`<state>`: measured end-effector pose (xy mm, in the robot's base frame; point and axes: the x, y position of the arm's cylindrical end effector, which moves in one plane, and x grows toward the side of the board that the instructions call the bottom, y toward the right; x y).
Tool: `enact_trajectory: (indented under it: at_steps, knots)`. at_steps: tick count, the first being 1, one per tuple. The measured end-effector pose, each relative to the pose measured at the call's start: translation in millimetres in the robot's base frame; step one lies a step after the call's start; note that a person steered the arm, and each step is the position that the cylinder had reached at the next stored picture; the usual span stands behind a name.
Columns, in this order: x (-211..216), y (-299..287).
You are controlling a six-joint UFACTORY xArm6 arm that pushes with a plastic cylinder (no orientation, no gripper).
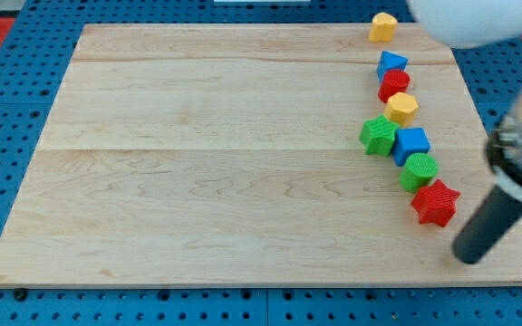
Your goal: Slide the red star and green circle close to green star
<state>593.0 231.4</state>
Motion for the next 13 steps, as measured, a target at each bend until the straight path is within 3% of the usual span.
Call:
enact_trajectory:
  at_steps: [1, 4, 7, 10, 13]
  knots:
    - [-6.8, 15.9]
    - [-58.5, -72.9]
    - [-112.5, -119.7]
    - [-109.4, -128.5]
    - [-76.6, -60.0]
